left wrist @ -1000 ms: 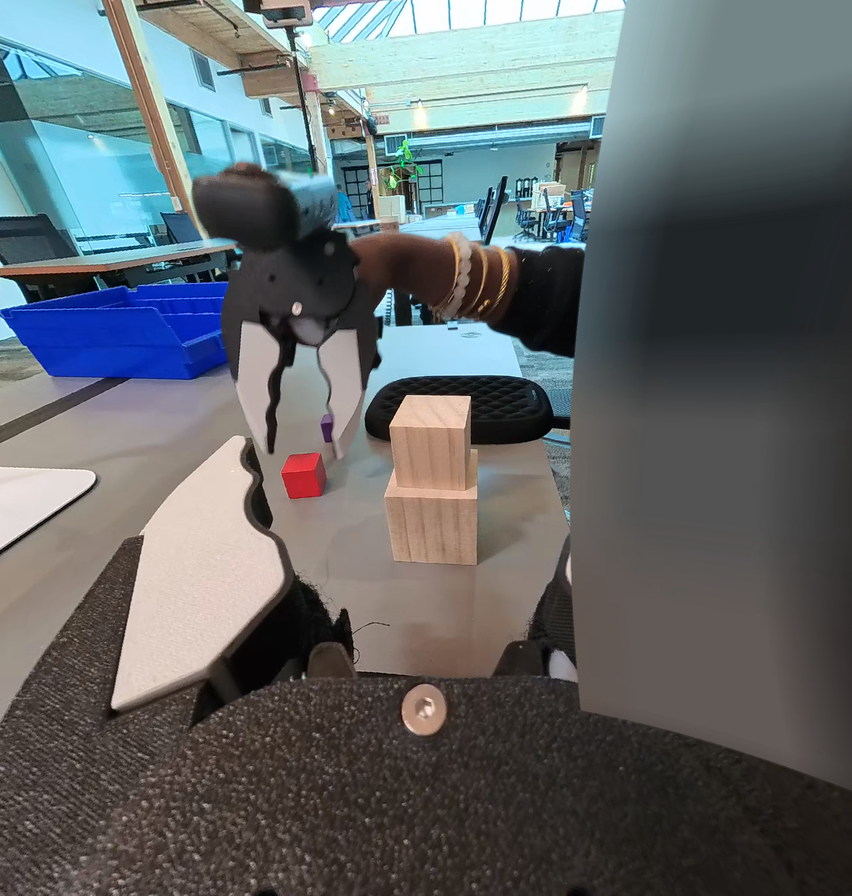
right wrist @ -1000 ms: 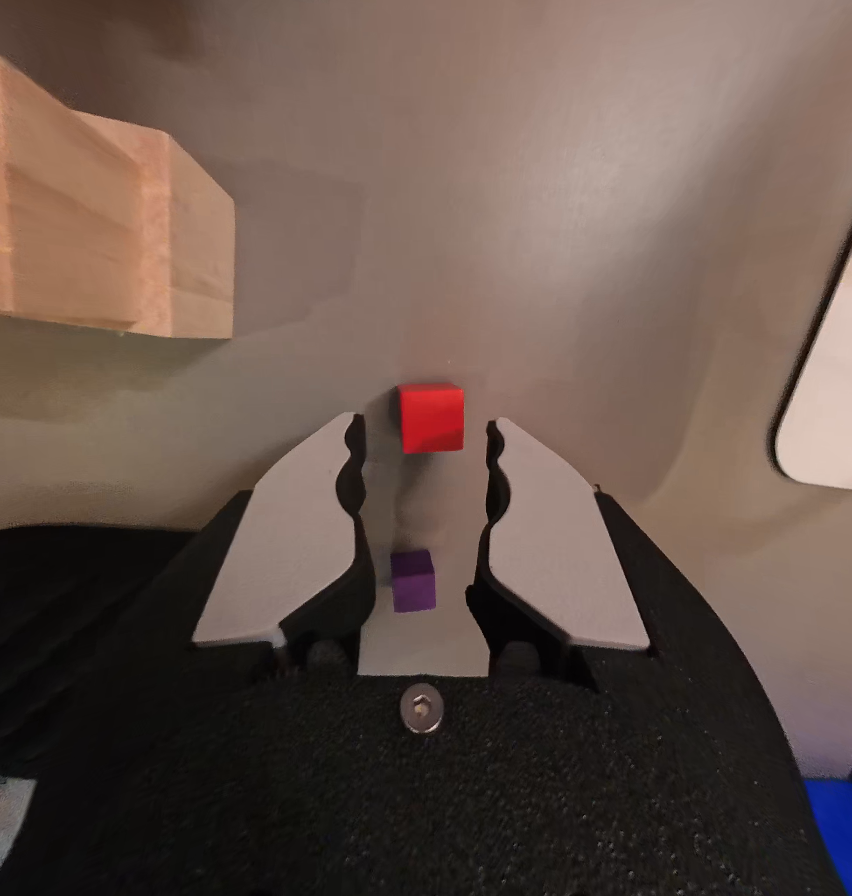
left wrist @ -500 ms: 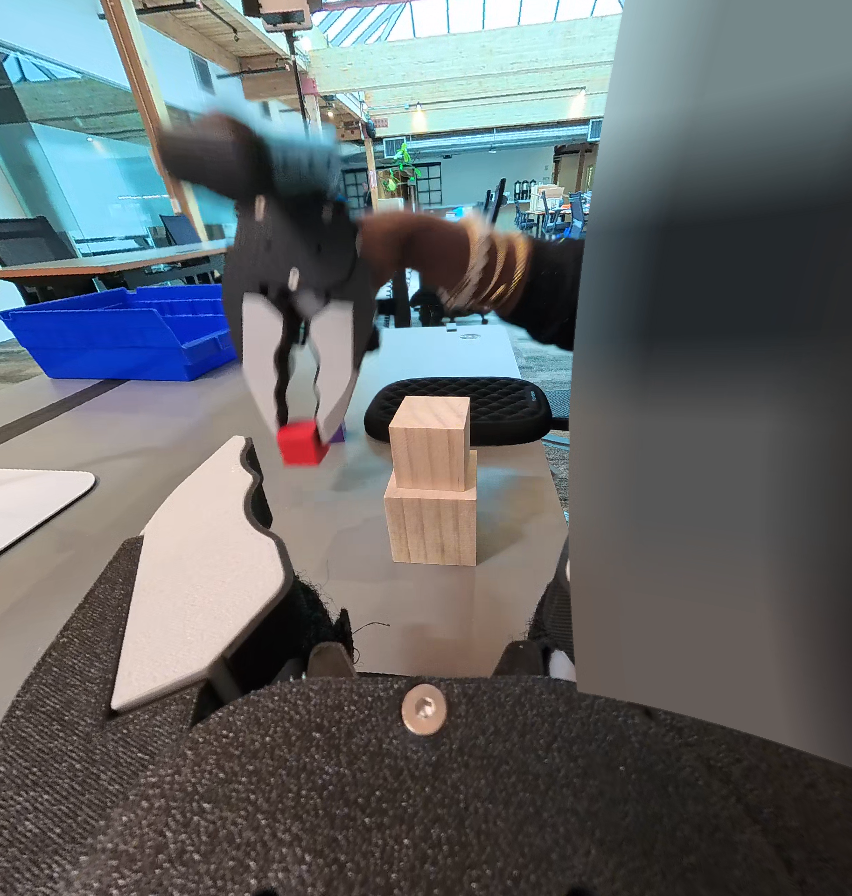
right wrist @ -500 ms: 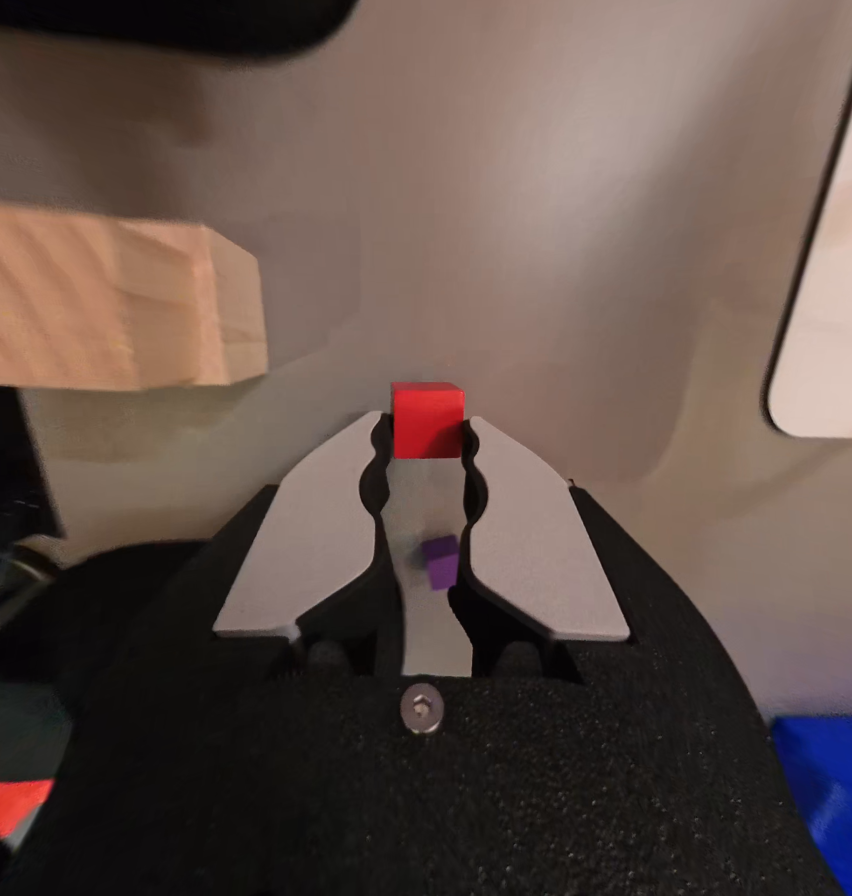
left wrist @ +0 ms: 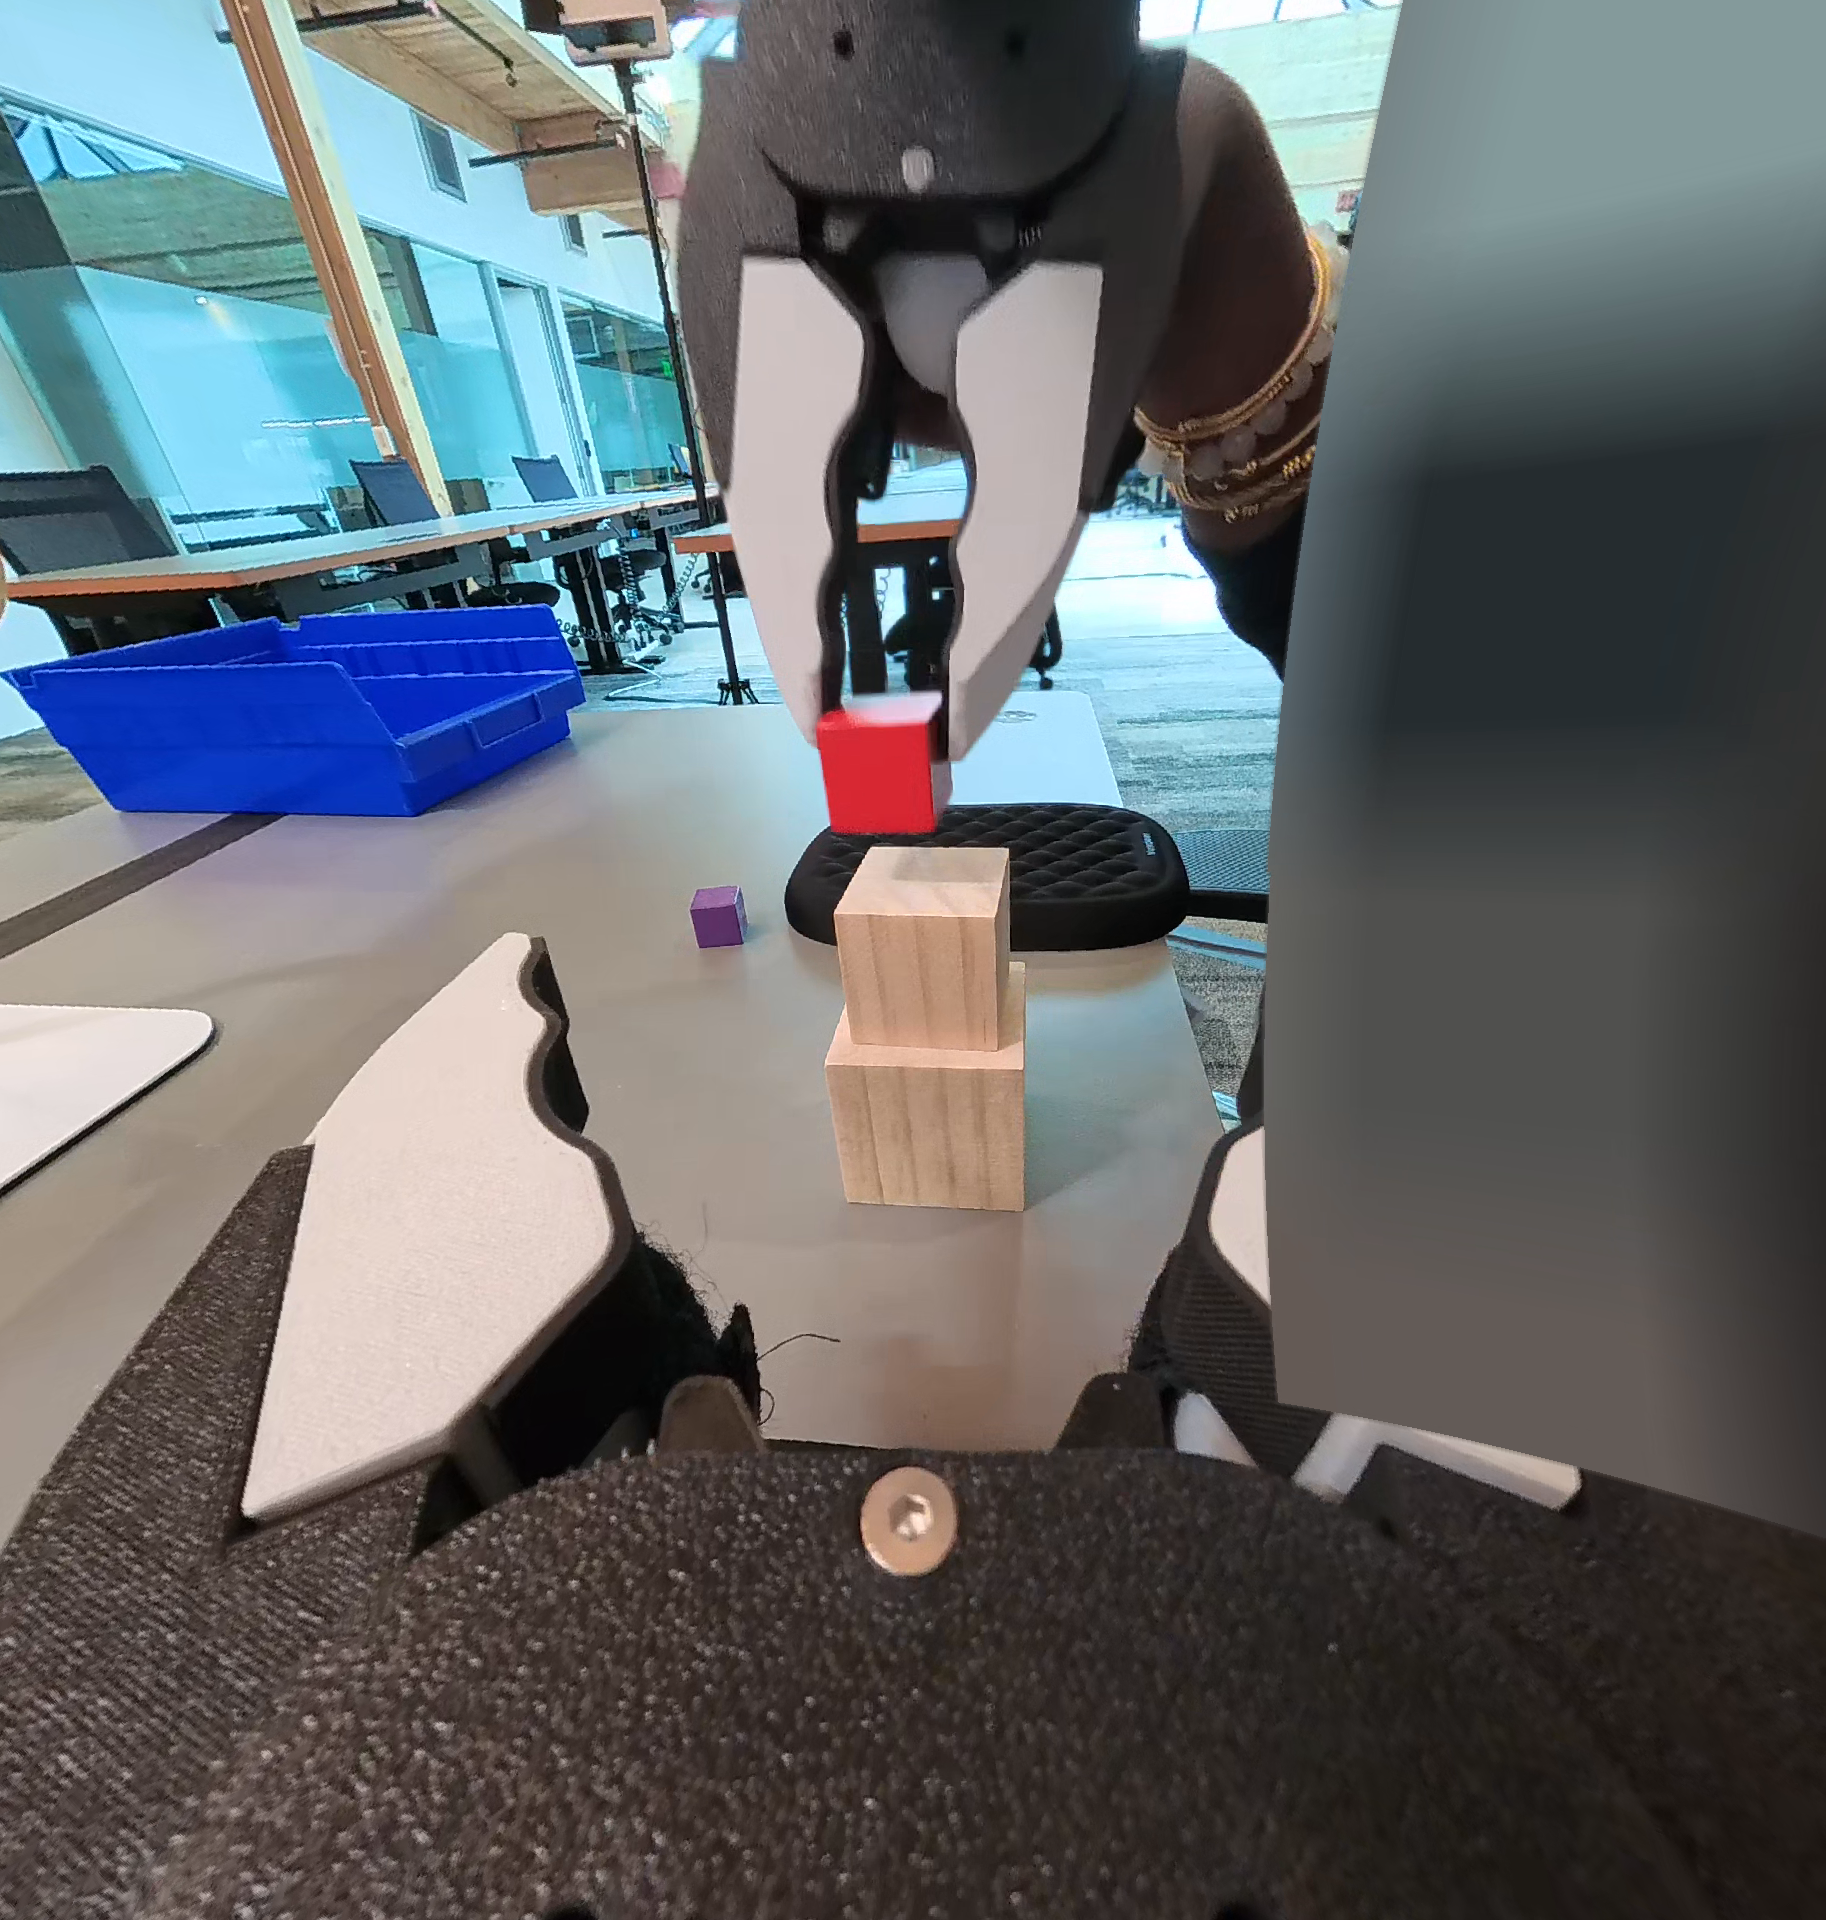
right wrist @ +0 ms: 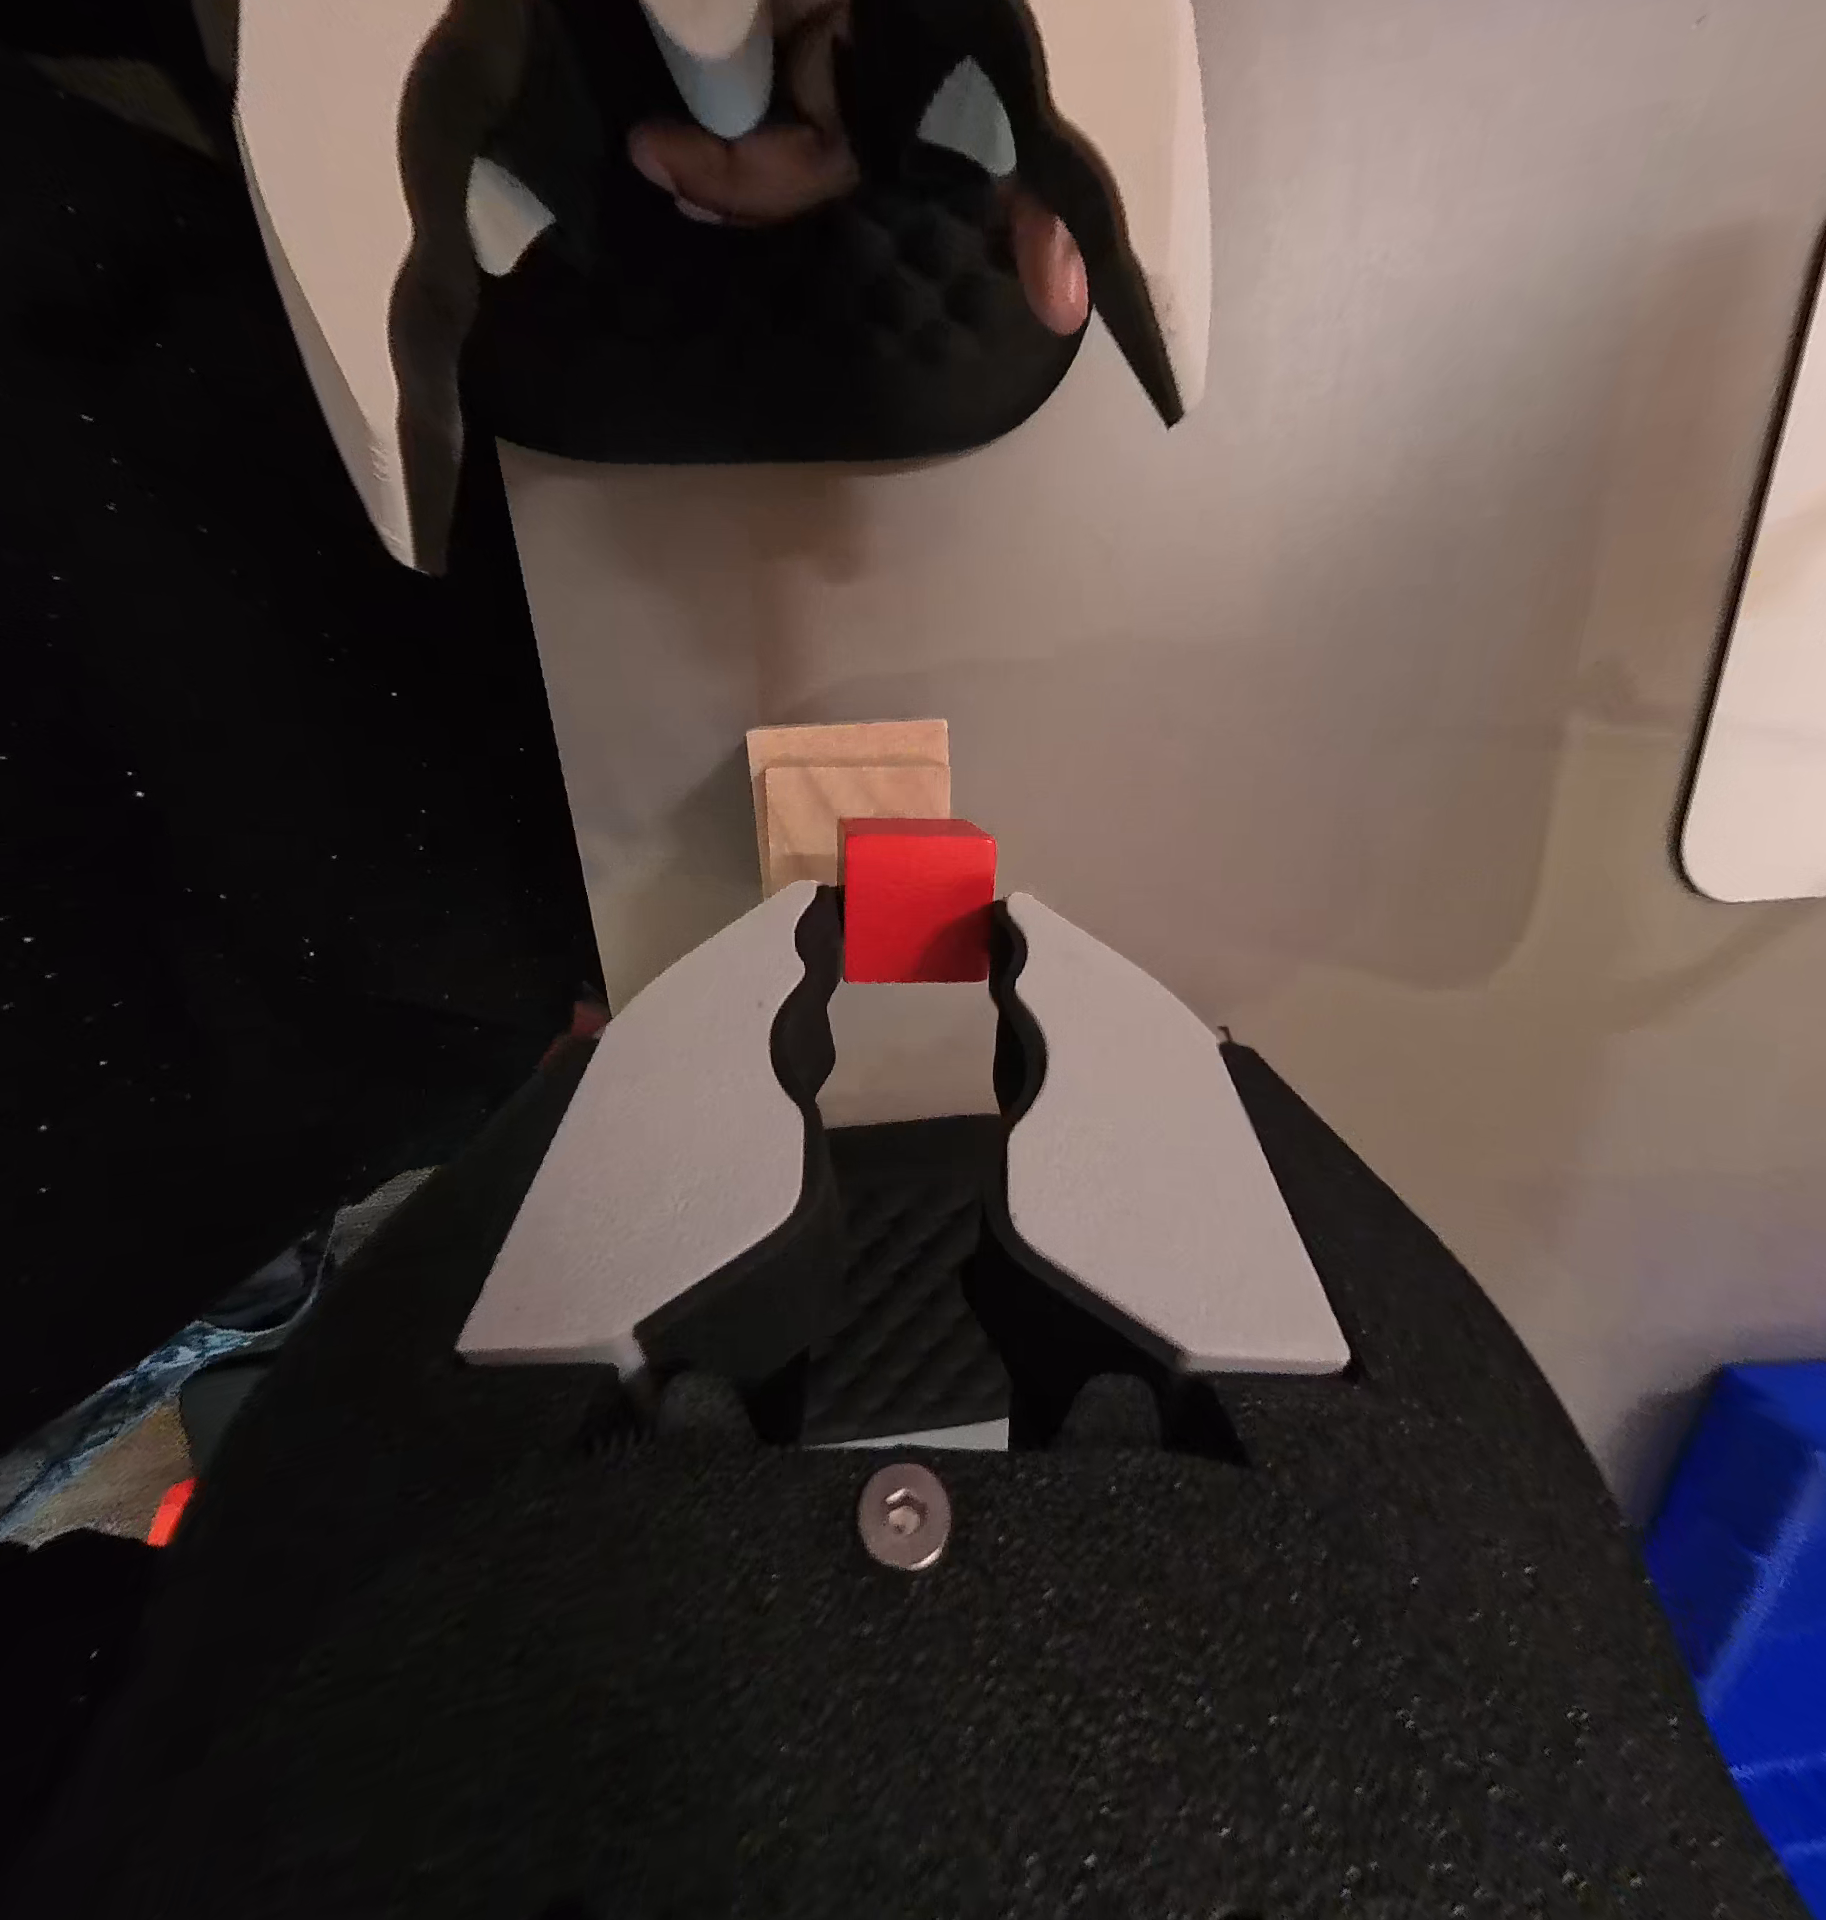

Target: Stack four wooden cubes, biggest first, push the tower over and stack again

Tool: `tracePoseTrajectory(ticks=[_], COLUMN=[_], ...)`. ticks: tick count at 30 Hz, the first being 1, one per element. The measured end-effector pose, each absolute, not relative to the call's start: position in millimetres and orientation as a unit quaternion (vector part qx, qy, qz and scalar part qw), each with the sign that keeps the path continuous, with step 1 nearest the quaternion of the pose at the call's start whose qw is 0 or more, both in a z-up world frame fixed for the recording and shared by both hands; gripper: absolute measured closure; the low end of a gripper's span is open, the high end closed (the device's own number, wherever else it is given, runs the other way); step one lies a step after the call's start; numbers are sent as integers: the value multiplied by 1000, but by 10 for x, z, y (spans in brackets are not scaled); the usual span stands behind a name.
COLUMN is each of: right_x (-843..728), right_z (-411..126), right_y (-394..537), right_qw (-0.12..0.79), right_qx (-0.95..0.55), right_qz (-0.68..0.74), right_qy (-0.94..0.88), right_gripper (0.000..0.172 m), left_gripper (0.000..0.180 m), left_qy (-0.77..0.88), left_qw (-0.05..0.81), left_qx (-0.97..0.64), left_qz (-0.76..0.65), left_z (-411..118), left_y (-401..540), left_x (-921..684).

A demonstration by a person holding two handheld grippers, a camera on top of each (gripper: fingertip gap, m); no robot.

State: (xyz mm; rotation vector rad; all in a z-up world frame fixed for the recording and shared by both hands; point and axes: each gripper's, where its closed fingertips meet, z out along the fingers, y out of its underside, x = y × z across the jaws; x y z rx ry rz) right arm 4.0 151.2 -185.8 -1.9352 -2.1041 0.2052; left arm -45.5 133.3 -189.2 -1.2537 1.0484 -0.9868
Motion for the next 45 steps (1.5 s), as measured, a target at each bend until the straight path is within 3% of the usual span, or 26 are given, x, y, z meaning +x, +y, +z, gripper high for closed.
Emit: tracePoseTrajectory(ticks=[18, 24, 30, 37, 45], right_x=[31, 50, 493, 1034, 1052], right_z=[-2021, -1908, -1730, -2309, -2693], right_y=[1448, 1481, 1977, 2351, 2576], right_qw=[122, 153, 233, 234, 222], right_qx=[-667, -670, -699, -682, -610], right_qz=[74, 97, 109, 128, 154], right_qy=[-731, -720, -667, -681, -745], right_gripper=[145, 119, 119, 121, 135], left_gripper=[58, 58, 58, 59, 60], left_qy=[448, 448, 449, 448, 444], left_qw=[578, 579, 579, 578, 579], left_qx=[-534, -534, -533, -535, -537], left_qz=[-424, -423, -422, -423, -424], left_z=[-1887, -1885, -1887, -1891, -1885], left_y=[1329, 1327, 1324, 1330, 1340], left_x=[-459, -460, -460, -458, -465])
